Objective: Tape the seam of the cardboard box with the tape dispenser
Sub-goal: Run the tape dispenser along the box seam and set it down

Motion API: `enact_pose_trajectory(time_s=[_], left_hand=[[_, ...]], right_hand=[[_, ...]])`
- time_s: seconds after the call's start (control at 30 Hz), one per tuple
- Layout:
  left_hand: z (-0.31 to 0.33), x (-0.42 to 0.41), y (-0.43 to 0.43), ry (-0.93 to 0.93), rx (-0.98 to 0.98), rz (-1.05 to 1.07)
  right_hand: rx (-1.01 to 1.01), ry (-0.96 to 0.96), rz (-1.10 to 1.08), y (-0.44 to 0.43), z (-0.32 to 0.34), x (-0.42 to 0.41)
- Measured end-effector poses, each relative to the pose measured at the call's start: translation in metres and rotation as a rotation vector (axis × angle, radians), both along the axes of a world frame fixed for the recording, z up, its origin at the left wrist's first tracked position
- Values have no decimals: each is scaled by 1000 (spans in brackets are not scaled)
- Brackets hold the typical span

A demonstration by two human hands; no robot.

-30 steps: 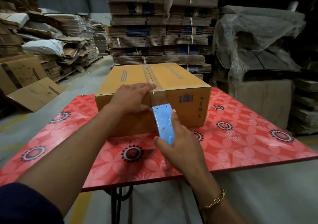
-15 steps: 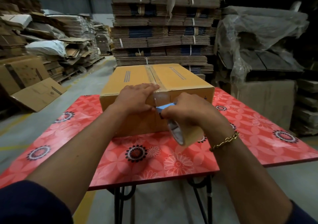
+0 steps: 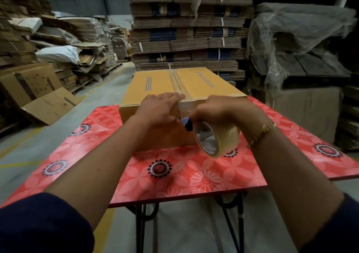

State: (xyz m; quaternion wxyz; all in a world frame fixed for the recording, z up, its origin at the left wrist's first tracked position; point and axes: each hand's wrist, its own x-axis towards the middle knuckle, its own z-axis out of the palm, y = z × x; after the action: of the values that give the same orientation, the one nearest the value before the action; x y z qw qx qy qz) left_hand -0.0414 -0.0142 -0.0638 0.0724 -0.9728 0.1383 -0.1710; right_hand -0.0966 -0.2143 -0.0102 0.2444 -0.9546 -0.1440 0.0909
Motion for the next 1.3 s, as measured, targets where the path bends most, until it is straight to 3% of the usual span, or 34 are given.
enact_pose_trajectory(time_s=[0.17,0.27,0.33,0.43,0.57,0.7,0.8,0.97,1.3], left_hand=[[4,2,0,36,-10,12],[2,4,0,25,-16,11],[2,5,1,17,-16,4],[0,6,2,9,-18,7],[0,7,3,6,-12,2],[0,8,4,1,-5,-3],[1,10,3,23,0,2],[5,9,3,49,-11,0],[0,8,4,-9,26,-6]], right_hand=[[78,332,14,-4,23,26],[-177,448,101,-9,-7,33],[-213,458,106,-16,-32,29],[-83,308,86,-28,-50,29],[-119,84,193,-43,-62,19],[3,-24,296,-60,-77,3],[-101,-174,385,-66,-84,1],[-468,-583,567,-67,-106,0],[-486,-557,697,-54,-127,-7]])
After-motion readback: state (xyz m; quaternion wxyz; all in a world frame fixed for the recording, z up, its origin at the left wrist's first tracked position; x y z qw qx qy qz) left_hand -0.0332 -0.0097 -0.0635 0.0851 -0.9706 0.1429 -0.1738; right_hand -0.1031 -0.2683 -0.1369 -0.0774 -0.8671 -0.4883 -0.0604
